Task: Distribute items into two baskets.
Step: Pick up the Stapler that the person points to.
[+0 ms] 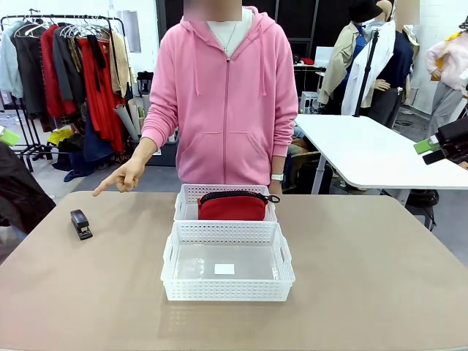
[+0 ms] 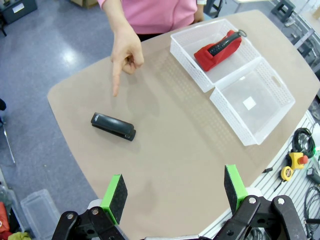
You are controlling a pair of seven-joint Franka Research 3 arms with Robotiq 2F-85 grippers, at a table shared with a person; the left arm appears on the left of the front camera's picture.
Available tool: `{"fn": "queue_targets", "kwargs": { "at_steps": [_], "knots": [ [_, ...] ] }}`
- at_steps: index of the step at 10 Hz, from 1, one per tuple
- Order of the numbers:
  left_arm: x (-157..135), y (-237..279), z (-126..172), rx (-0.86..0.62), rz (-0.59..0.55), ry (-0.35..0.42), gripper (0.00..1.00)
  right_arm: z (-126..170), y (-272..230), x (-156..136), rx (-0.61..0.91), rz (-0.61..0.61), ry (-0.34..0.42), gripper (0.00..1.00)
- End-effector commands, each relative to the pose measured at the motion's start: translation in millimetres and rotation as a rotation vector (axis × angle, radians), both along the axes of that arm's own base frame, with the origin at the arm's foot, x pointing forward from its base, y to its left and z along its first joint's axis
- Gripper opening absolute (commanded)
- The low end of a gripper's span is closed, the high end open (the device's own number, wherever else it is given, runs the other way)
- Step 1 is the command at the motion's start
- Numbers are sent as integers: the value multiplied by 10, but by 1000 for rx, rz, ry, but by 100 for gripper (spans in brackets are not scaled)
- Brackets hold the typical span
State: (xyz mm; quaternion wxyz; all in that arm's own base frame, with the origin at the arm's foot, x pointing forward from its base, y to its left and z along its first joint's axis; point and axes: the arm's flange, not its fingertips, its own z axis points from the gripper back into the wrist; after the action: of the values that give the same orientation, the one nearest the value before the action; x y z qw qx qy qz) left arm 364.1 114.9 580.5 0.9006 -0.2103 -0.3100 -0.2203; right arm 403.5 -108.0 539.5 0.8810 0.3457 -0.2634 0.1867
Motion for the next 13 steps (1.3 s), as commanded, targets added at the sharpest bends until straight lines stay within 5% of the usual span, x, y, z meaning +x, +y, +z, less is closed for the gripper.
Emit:
{"fn": "queue_targets", "kwargs": {
  "at_steps": [1,3,9,13],
  "knots": [
    [4,3,8,-16,-8,-10,100,19,0,-1,-3,-10,13,100],
    [0,0,0,0,0,0,100,19,0,-1,-3,-10,13,100],
    [919,-16,-296,-7,169,244,100,19,0,-1,-3,-10,13,100],
    [1467,-139,-617,64,431,327,100,19,0,-1,-3,-10,13,100]
  ]
}}
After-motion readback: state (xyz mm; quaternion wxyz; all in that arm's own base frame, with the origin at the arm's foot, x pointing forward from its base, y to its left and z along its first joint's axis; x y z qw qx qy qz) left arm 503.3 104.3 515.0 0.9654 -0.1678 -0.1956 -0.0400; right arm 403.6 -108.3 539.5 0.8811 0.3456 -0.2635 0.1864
